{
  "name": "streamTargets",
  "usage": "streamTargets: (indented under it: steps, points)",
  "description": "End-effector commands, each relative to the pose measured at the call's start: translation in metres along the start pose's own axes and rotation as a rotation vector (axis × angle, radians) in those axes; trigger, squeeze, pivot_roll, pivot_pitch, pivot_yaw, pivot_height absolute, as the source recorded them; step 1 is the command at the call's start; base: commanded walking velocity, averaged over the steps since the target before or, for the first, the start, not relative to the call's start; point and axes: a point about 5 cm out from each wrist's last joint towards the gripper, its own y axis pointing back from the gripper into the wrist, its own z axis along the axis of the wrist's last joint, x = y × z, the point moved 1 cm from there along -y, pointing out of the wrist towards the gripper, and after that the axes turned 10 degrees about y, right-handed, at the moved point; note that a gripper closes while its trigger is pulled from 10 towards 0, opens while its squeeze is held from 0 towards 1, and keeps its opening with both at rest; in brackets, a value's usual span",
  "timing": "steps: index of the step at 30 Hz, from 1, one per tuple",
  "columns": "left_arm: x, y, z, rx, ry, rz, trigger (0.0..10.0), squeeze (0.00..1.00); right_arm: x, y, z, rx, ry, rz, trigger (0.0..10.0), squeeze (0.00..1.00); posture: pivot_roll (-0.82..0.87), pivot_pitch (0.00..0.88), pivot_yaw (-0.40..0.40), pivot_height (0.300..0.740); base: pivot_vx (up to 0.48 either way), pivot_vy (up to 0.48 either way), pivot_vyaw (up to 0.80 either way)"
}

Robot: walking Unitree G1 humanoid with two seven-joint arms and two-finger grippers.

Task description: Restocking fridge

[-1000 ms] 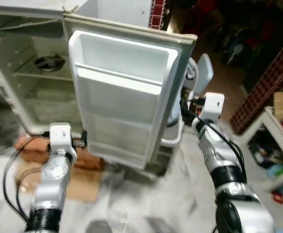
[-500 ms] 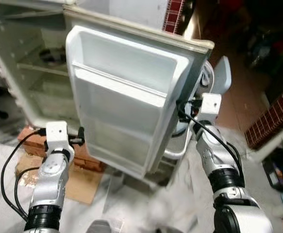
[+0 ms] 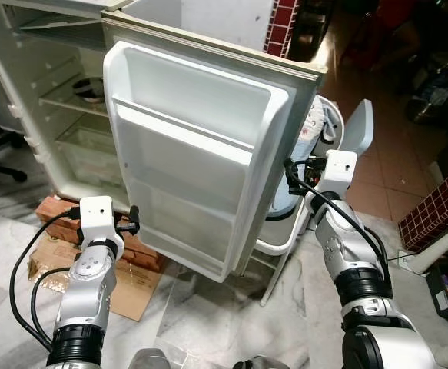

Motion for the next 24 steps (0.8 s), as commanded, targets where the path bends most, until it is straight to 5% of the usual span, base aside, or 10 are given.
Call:
streamTargets:
  steps: [1,6,17,21,24]
  points:
    - [0.000,-0.002,0.002,0.005,0.020,0.010,10.0,0.00,-0.005,-0.004,0.007,-0.013,0.003,-0.027,10.0,0.00,0.12,0.000,-0.069,0.740,0.000,0.000,0.00]
    - [-0.001,-0.002,0.004,-0.011,0.014,-0.006,10.0,0.00,-0.001,-0.008,0.013,-0.031,0.010,-0.034,10.0,0.00,0.13,0.000,-0.070,0.740,0.000,0.000,0.00]
    - [-0.003,-0.002,0.005,-0.013,0.010,-0.020,10.0,0.00,0.006,-0.011,0.024,-0.076,-0.002,-0.044,10.0,0.00,0.13,0.000,-0.071,0.740,0.000,0.000,0.77]
    - [-0.003,-0.001,0.004,-0.009,0.017,-0.022,10.0,0.00,0.017,-0.010,0.026,-0.090,-0.046,0.064,10.0,0.00,0.13,0.000,-0.073,0.740,0.000,0.000,0.66]
    - [-0.003,-0.001,0.003,-0.002,0.021,-0.016,10.0,0.00,0.038,-0.003,0.029,-0.109,-0.108,0.298,10.0,0.00,0.13,0.000,-0.073,0.740,0.000,0.000,0.00]
